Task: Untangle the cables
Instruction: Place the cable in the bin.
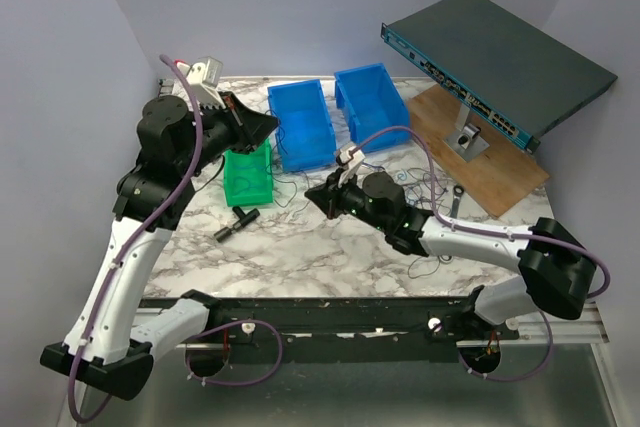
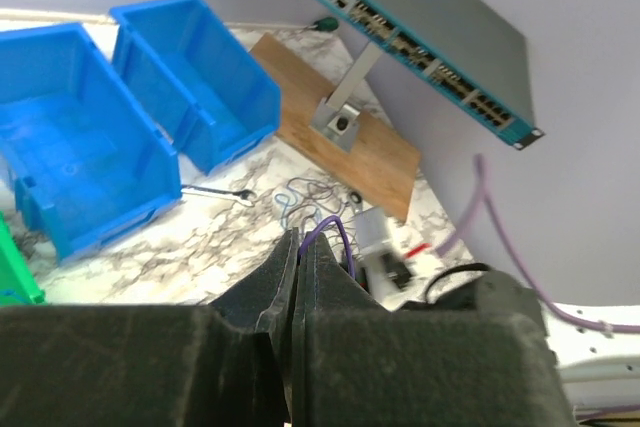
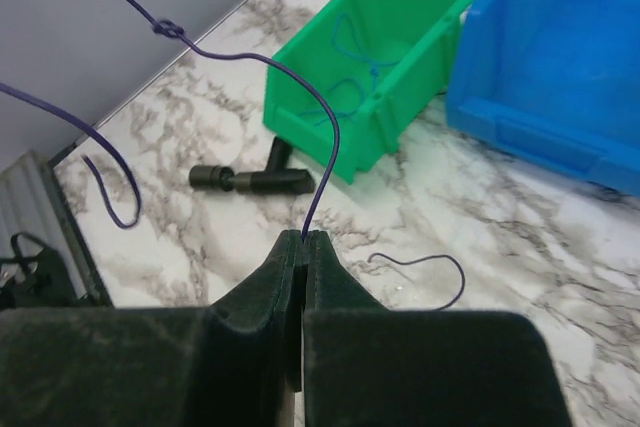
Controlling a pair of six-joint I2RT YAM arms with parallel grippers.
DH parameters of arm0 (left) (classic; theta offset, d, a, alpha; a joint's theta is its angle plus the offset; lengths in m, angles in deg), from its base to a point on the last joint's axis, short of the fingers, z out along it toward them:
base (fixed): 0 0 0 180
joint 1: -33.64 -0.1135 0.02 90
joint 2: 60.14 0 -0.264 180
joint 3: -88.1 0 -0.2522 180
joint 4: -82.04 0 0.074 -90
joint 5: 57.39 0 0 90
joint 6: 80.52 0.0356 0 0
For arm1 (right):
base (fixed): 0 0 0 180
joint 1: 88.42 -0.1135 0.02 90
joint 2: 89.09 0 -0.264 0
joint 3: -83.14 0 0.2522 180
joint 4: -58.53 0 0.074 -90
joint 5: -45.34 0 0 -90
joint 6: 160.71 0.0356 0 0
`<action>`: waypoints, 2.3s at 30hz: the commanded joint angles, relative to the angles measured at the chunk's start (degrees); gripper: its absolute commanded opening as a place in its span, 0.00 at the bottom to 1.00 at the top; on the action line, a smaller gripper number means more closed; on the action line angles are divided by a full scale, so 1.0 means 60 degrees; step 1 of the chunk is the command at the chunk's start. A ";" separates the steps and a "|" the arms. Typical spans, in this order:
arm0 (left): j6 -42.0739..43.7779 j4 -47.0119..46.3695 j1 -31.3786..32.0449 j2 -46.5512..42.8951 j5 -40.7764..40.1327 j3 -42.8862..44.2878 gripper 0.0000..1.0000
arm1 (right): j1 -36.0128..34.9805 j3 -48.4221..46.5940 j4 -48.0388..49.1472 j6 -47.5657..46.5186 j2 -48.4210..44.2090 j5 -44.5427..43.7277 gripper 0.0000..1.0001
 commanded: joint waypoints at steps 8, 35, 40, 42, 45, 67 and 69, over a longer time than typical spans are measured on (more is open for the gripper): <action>0.0126 -0.1651 0.0026 0.1505 -0.1577 -0.0474 0.00 | 0.1078 -0.1559 -0.0839 -0.0036 0.0434 -0.1566 0.01; 0.1341 -0.0699 -0.0526 1.1061 -0.3865 0.7678 0.00 | 0.3207 -0.8681 -0.1609 0.0846 0.6676 0.1440 0.01; 0.1297 -0.0658 -0.0522 1.1236 -0.3930 0.7211 0.00 | 0.3354 -0.8621 -0.1691 0.1345 0.7140 0.0840 0.01; 0.1290 -0.0450 -0.0530 1.1262 -0.3718 0.7149 0.02 | 0.3421 -0.8596 -0.1875 0.1488 0.7230 0.0648 0.03; 0.1383 -0.0054 -0.0530 1.1280 -0.3386 0.7317 0.27 | 0.3439 -0.8533 -0.2069 0.1423 0.7172 0.0410 0.55; 0.1223 -0.1294 0.0510 0.5640 -0.3680 0.0356 0.93 | 0.3440 -0.3794 -0.4106 0.1335 0.2037 -0.1287 0.75; 0.1180 -0.1763 0.0881 0.4687 -0.3760 -0.0749 0.96 | 0.3490 -0.3096 -0.4721 0.1478 0.1428 -0.2036 0.83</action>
